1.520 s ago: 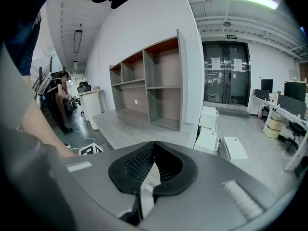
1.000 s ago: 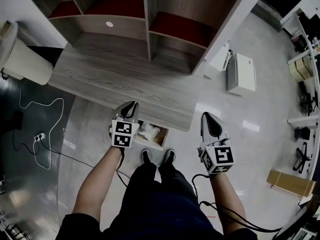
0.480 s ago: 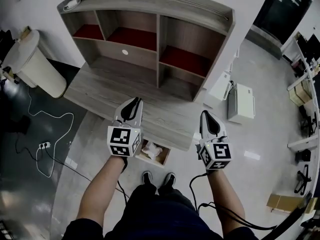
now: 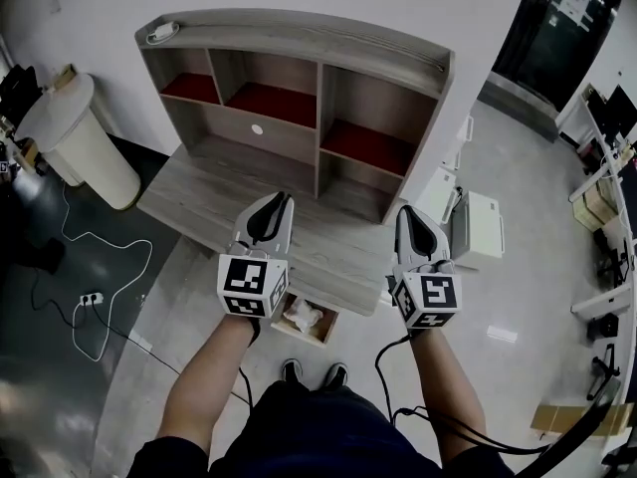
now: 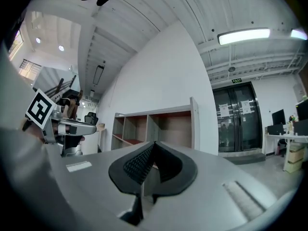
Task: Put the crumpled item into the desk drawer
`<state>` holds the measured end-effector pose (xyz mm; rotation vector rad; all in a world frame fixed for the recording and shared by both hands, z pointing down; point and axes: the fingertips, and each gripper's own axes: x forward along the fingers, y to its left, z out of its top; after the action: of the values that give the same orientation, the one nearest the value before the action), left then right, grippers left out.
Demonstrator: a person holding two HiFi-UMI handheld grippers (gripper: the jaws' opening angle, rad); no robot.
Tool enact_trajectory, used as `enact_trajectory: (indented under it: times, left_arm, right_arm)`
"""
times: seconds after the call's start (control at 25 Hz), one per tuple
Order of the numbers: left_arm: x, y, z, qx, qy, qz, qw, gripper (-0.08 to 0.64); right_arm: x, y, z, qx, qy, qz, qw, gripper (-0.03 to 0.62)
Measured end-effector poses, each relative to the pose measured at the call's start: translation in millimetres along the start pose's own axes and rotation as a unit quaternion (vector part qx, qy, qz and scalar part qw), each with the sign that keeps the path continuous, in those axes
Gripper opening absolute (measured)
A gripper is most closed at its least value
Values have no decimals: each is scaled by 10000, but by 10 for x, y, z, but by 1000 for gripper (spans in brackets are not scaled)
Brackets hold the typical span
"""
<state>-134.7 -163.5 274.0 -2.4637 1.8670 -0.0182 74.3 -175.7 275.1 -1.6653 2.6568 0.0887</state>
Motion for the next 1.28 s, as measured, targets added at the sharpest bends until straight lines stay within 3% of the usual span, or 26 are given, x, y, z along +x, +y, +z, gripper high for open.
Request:
enact_trajectory:
  times: [0.16,0.48,1.28]
  left_arm:
    - [-52,60,61,-265,-42,48,9996,37]
    - [-85,85,3,-379,-3,107,9992,37]
    - [-102,29,-93,-258,112,209,9994,37]
  right_arm:
    - [23,56,38,110,-6,71,9999,6]
    - [49,55,108,132,-91,98,9998,6]
    - [-18,94,79,15,-153,238,9996,6]
